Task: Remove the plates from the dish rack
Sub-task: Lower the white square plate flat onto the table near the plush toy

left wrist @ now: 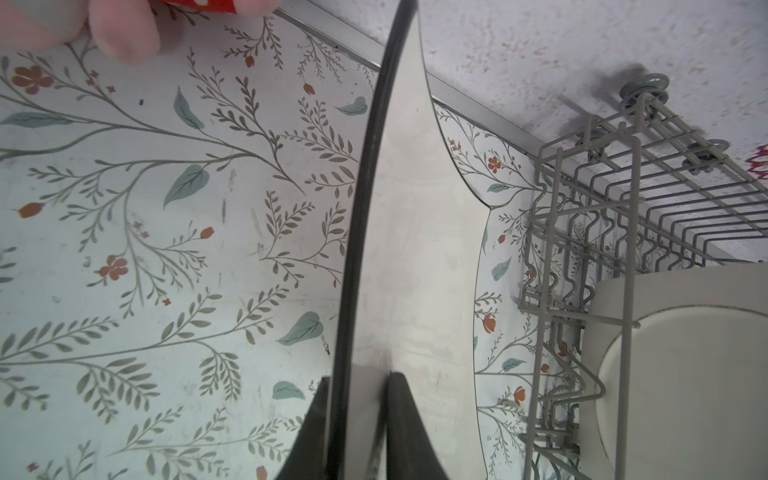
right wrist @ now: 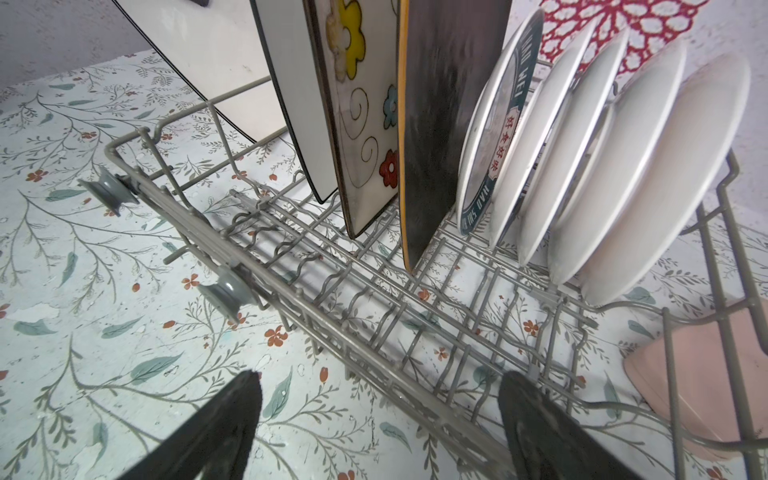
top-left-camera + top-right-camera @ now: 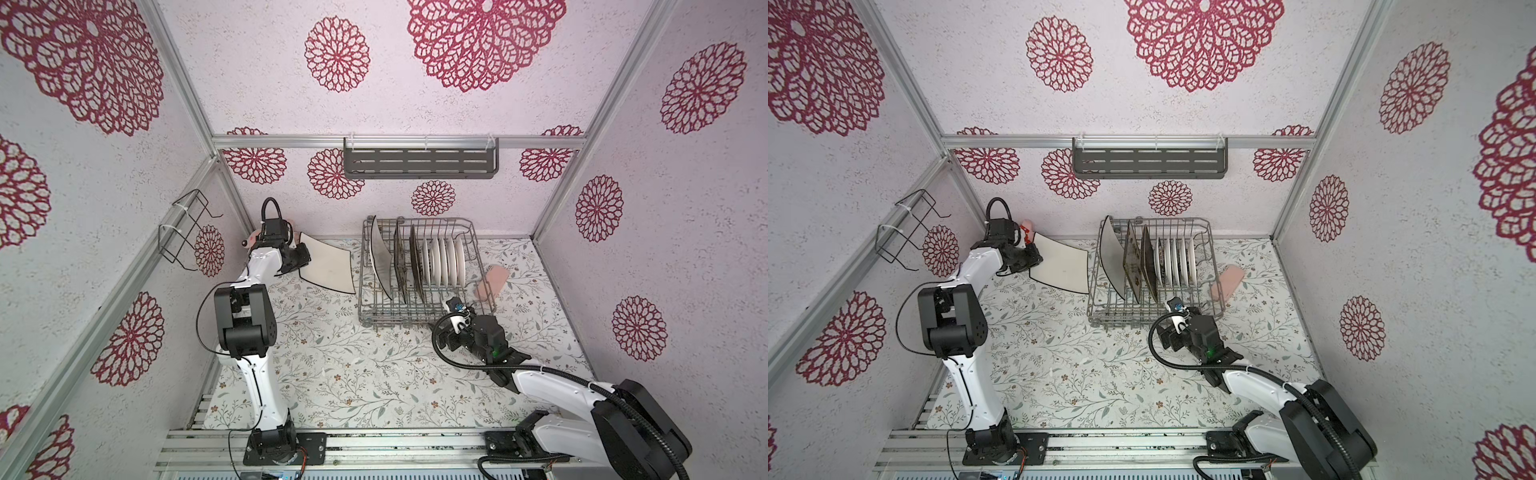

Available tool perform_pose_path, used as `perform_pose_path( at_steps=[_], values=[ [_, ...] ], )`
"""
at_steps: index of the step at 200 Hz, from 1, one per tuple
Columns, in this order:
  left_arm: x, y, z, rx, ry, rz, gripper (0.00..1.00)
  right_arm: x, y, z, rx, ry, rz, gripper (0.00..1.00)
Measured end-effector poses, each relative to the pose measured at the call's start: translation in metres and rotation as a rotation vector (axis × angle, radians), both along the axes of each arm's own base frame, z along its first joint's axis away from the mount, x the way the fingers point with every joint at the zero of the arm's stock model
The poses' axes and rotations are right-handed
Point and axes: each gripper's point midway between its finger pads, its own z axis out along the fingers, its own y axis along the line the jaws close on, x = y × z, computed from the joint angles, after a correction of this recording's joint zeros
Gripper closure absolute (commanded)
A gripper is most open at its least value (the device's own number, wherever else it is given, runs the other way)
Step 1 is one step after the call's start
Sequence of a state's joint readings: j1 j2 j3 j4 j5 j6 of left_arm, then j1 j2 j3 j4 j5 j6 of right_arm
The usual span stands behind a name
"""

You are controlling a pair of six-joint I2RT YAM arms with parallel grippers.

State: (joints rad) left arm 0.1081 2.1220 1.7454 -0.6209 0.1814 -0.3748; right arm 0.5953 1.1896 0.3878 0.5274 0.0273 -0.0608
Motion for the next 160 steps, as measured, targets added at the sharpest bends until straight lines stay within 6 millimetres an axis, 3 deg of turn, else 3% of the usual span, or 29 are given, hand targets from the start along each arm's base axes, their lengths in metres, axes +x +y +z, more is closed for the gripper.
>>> perform_pose_path(
  at_steps=[160],
  values=[
    [0.001, 0.009, -0.012, 0.056, 0.057, 0.009, 0.83, -0.004, 0.001, 0.003, 0.012, -0.013, 0.017, 0.05]
  ],
)
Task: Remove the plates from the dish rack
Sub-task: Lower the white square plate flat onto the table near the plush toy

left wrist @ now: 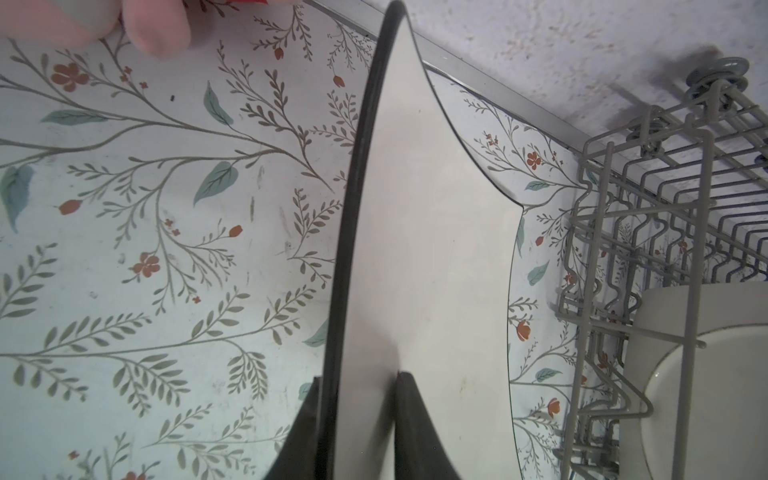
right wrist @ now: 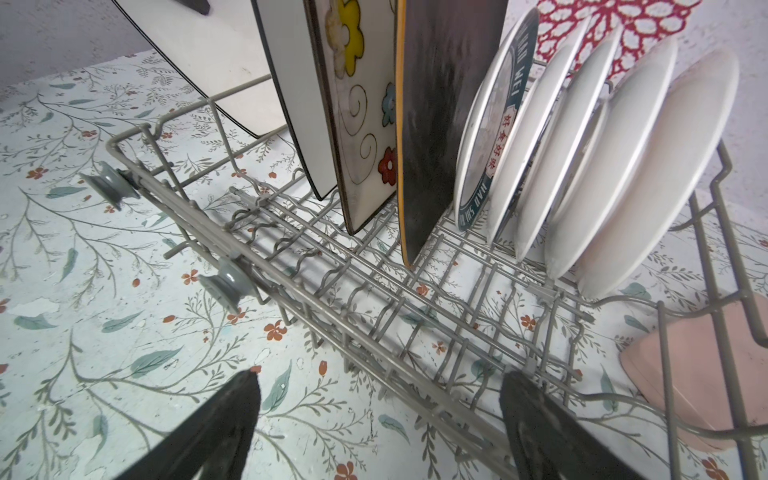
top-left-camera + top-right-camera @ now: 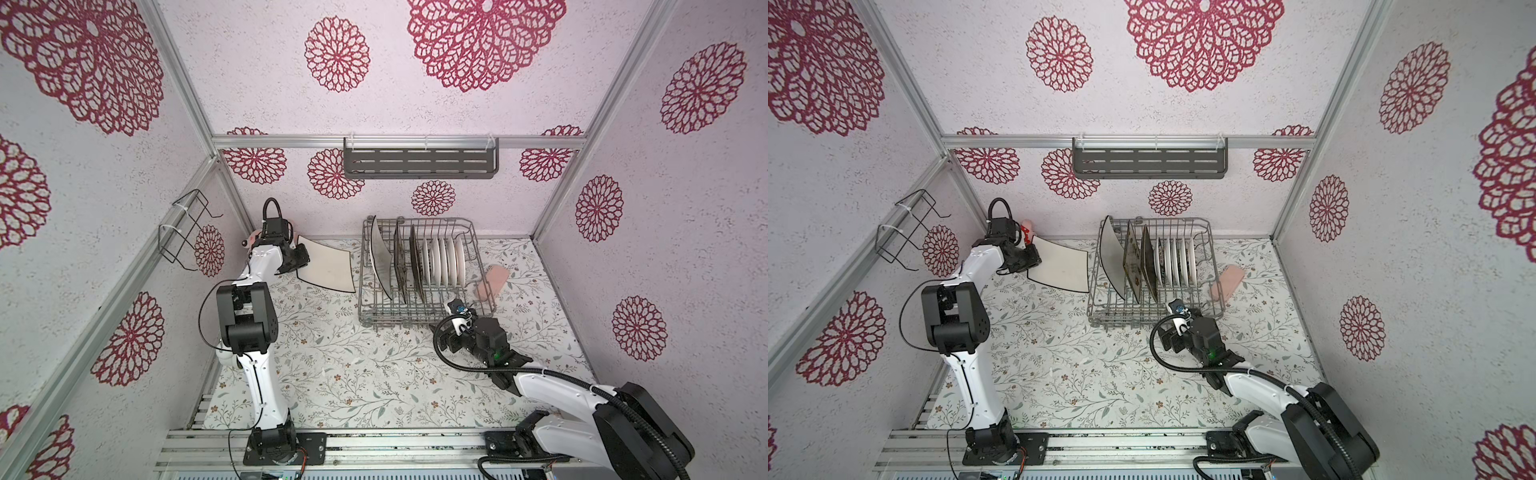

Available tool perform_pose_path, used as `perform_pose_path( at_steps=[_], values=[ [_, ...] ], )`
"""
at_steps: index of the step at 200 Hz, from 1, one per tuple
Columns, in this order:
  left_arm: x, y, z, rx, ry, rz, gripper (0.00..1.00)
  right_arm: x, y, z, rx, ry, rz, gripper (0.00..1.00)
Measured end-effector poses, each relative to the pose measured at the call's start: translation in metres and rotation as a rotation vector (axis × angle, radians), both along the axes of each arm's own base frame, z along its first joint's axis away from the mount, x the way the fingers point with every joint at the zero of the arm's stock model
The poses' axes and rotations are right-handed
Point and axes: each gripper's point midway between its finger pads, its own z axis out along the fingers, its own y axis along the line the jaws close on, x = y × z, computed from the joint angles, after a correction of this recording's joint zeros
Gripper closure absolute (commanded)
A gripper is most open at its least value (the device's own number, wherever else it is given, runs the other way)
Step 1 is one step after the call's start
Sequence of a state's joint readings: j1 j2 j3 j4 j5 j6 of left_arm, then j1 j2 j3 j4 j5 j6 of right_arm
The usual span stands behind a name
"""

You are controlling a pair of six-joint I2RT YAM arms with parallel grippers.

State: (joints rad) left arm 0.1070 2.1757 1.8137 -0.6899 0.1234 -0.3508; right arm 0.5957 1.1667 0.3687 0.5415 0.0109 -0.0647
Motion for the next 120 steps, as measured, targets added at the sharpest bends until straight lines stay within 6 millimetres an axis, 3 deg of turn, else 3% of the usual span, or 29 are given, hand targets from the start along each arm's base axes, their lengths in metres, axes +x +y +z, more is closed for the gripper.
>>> perform_pose_path(
  at_steps=[31, 53, 63, 75, 95, 120],
  values=[
    [0.003, 0.0, -0.004, 0.022, 0.014, -0.006, 0.84, -0.008, 0.014, 0.015, 0.005, -0.043, 0.076, 0.04],
    [0.002, 0.014, -0.013, 0.129, 0.053, 0.007, 0.84, -0.011, 0.033, 0.031, -0.009, -0.087, 0.143, 0.04],
    [-0.011, 0.028, -0.031, 0.251, 0.15, 0.01, 0.85, -0.011, 0.043, 0.042, -0.011, -0.115, 0.175, 0.04],
    [-0.037, 0.038, -0.073, 0.343, 0.32, -0.011, 0.84, -0.01, 0.054, 0.052, -0.014, -0.145, 0.202, 0.04],
    [-0.045, 0.045, -0.074, 0.491, 0.393, -0.039, 0.84, -0.008, 0.064, 0.059, -0.02, -0.171, 0.227, 0.04],
    [-0.077, 0.058, -0.078, 0.591, 0.542, -0.074, 0.83, -0.008, 0.068, 0.055, -0.033, -0.173, 0.238, 0.03]
  ],
)
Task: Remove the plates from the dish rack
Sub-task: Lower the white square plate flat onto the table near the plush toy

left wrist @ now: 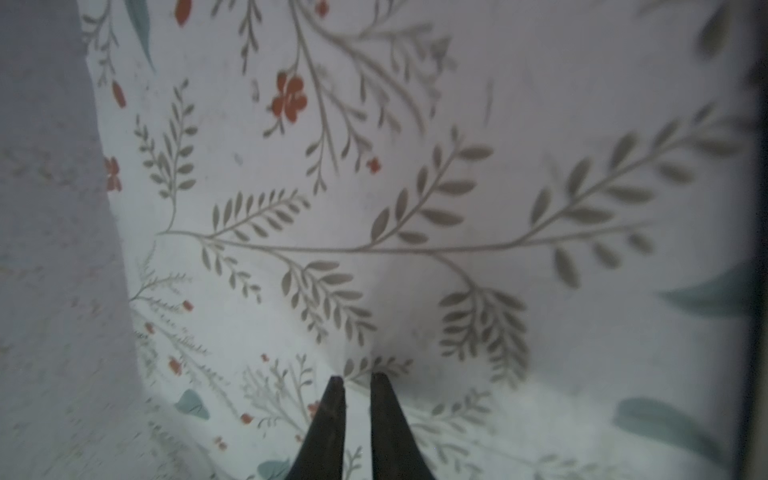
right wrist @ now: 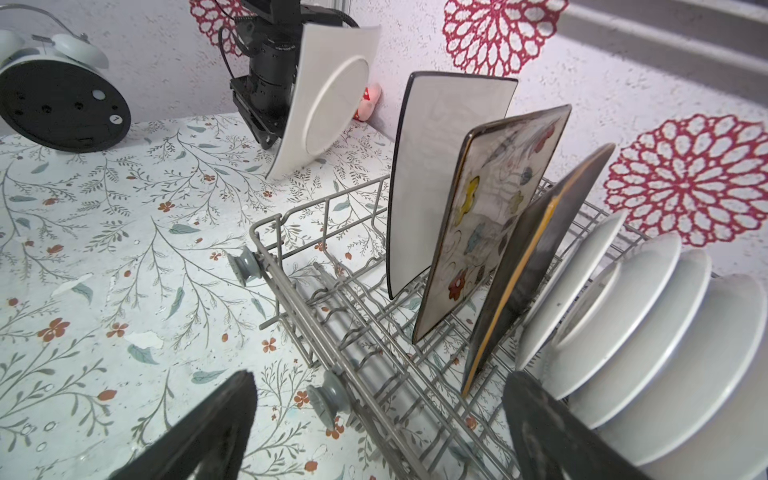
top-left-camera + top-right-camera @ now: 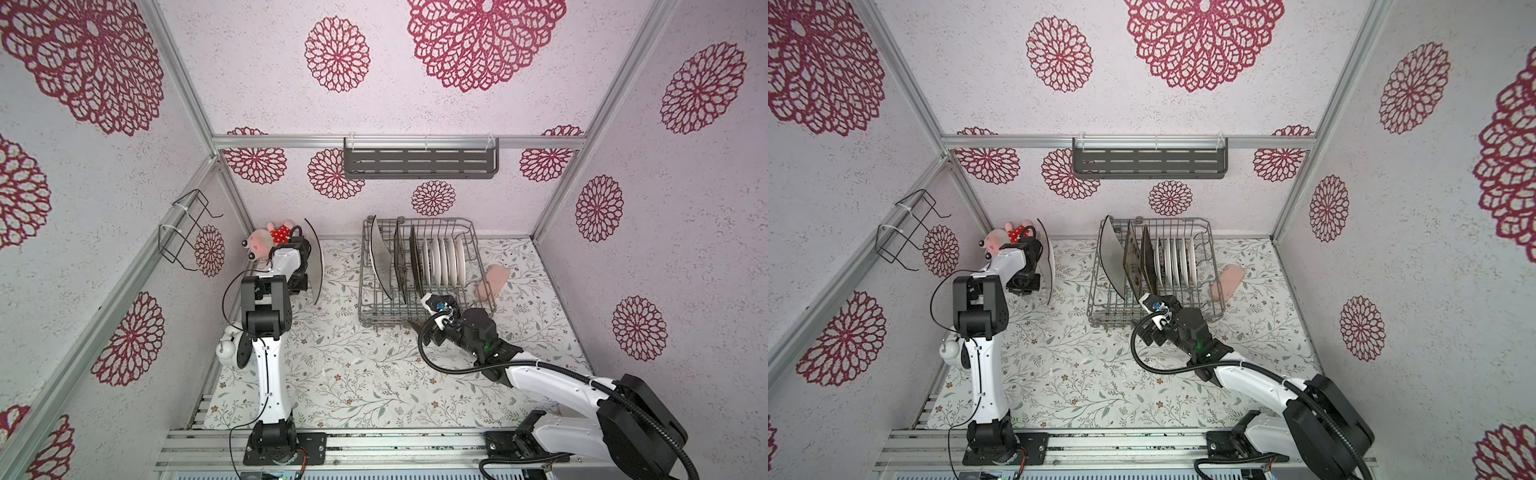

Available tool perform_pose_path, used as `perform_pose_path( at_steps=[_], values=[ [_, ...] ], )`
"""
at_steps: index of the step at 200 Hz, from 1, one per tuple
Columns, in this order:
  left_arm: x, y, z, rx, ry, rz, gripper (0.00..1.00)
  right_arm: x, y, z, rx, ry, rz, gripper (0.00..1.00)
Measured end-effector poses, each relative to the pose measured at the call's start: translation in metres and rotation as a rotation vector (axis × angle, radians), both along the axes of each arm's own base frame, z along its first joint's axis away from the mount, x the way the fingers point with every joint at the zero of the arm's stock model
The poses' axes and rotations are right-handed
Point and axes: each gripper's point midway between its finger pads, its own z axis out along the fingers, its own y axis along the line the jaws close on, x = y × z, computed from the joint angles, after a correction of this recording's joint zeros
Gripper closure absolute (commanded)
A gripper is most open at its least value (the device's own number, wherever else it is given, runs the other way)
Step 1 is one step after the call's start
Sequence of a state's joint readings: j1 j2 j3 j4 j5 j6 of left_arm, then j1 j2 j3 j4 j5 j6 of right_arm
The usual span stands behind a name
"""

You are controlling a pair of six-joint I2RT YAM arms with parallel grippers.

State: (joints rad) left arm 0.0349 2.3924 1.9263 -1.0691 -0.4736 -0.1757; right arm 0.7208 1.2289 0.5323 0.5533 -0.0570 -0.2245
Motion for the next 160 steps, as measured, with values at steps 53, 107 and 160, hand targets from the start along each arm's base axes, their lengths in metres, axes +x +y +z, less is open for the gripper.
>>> perform_pose_path(
  at_steps=[53, 107, 160],
  values=[
    [-0.026, 0.012, 0.001, 0.094, 0.114, -0.018, 0.84, 0.001, 0.0, 0.0, -0.011, -0.016, -0.001, 0.01],
    [-0.031, 0.014, 0.001, 0.104, 0.141, -0.025, 0.84, 0.002, 0.0, 0.0, -0.02, -0.024, -0.002, 0.01],
    [-0.031, 0.013, 0.001, 0.097, 0.131, -0.025, 0.82, 0.002, -0.002, -0.005, -0.048, -0.021, -0.005, 0.01]
  ],
)
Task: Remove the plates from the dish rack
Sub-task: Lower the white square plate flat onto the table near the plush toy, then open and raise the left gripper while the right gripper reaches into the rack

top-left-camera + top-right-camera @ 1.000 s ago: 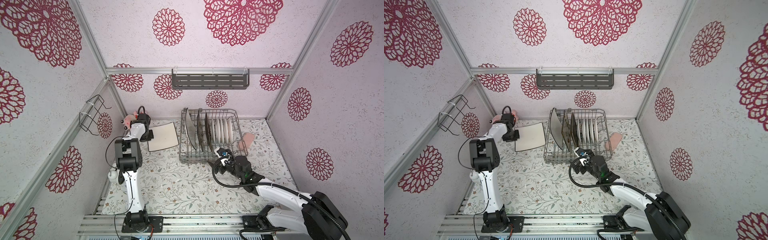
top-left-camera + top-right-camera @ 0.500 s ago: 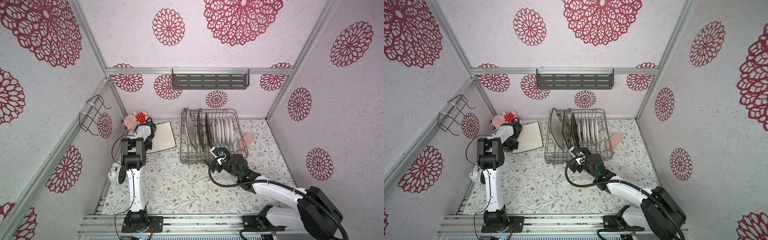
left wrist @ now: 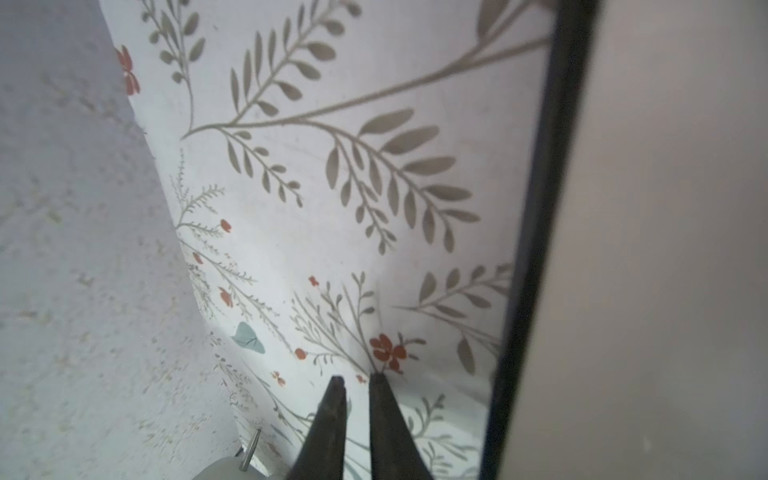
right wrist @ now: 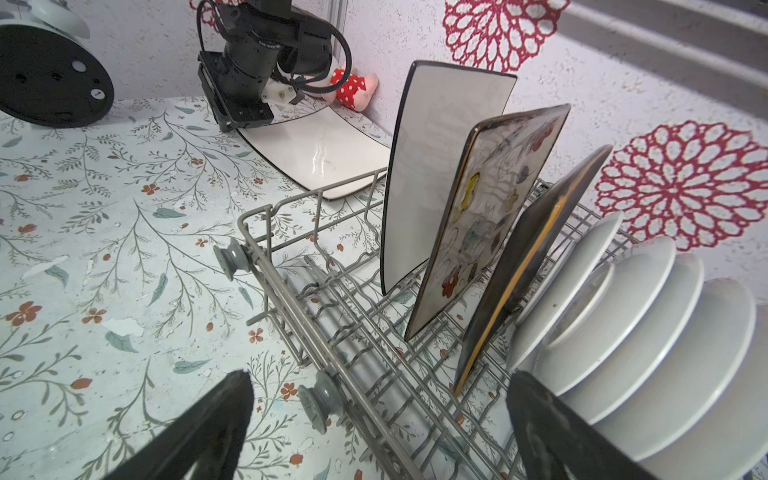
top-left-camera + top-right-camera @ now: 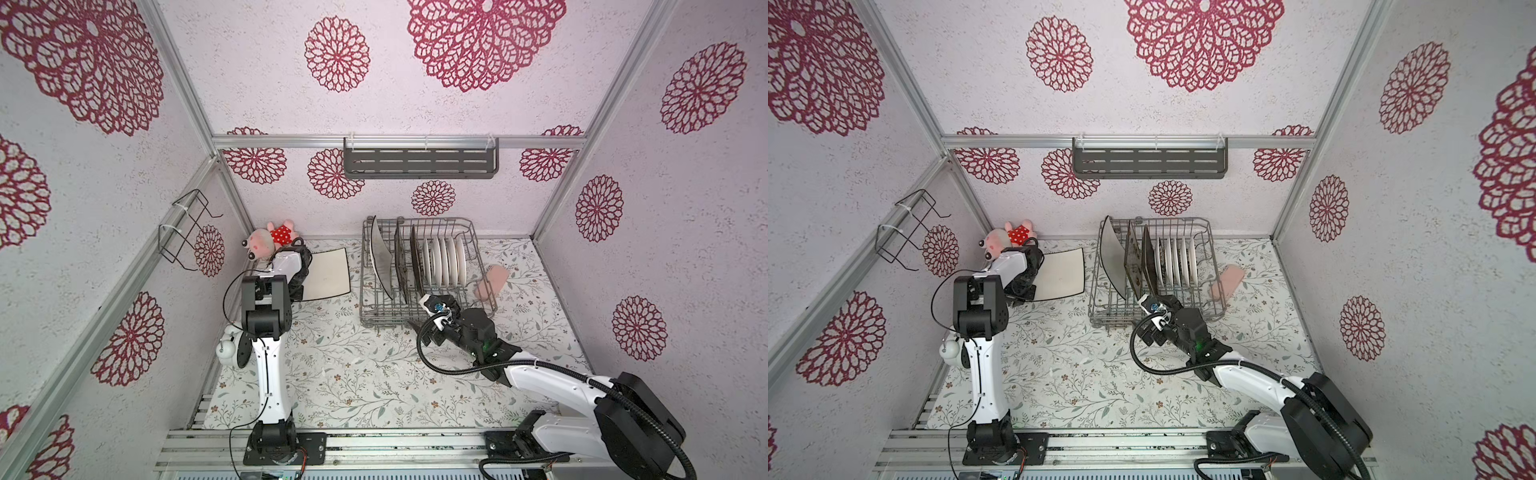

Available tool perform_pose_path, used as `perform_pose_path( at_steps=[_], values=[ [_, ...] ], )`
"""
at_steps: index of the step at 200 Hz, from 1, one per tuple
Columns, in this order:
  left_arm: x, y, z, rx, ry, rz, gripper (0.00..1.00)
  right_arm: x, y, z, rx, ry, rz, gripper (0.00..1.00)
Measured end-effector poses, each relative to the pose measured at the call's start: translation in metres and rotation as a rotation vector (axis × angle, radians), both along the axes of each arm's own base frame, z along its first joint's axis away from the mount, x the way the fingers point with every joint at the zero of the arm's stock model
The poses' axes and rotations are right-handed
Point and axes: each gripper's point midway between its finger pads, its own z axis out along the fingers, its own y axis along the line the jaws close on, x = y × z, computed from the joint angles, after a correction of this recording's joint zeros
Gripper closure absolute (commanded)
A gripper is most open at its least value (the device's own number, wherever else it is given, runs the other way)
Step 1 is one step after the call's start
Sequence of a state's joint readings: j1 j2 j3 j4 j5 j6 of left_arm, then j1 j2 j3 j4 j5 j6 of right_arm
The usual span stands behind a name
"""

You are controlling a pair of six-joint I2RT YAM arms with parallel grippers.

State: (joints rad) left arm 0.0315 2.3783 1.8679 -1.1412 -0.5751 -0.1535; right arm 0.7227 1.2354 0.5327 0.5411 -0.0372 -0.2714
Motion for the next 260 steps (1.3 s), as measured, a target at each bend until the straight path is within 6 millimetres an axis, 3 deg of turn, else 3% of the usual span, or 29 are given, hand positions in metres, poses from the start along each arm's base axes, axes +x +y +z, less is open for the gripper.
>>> perform_pose_path(
  at_steps=[66, 100, 120, 154, 191, 221, 260],
  values=[
    [0.002, -0.01, 0.004, -0.086, -0.037, 0.007, 0.74, -0.001, 0.0, -0.003, -0.04, -0.015, 0.013, 0.01],
    [0.007, -0.02, 0.011, -0.14, -0.07, -0.005, 0.69, 0.003, 0.003, 0.011, -0.04, -0.054, 0.021, 0.01],
    [0.011, -0.026, 0.026, -0.16, -0.107, -0.019, 0.66, 0.006, 0.007, 0.021, -0.032, -0.074, 0.025, 0.01],
    [0.023, -0.035, 0.079, -0.194, -0.234, -0.048, 0.61, 0.011, 0.029, 0.058, 0.027, -0.143, 0.046, 0.04],
    [0.031, -0.043, 0.165, -0.236, -0.438, -0.095, 0.58, 0.003, 0.072, 0.064, 0.047, -0.195, 0.095, 0.06],
    [0.009, -0.051, 0.224, -0.309, -0.589, -0.117, 0.49, 0.009, 0.103, 0.047, 0.045, -0.22, 0.075, 0.06],
    [-0.034, -0.061, 0.265, -0.417, -0.742, -0.124, 0.45, 0.036, 0.122, 0.027, 0.036, -0.267, -0.021, 0.05]
  ],
)
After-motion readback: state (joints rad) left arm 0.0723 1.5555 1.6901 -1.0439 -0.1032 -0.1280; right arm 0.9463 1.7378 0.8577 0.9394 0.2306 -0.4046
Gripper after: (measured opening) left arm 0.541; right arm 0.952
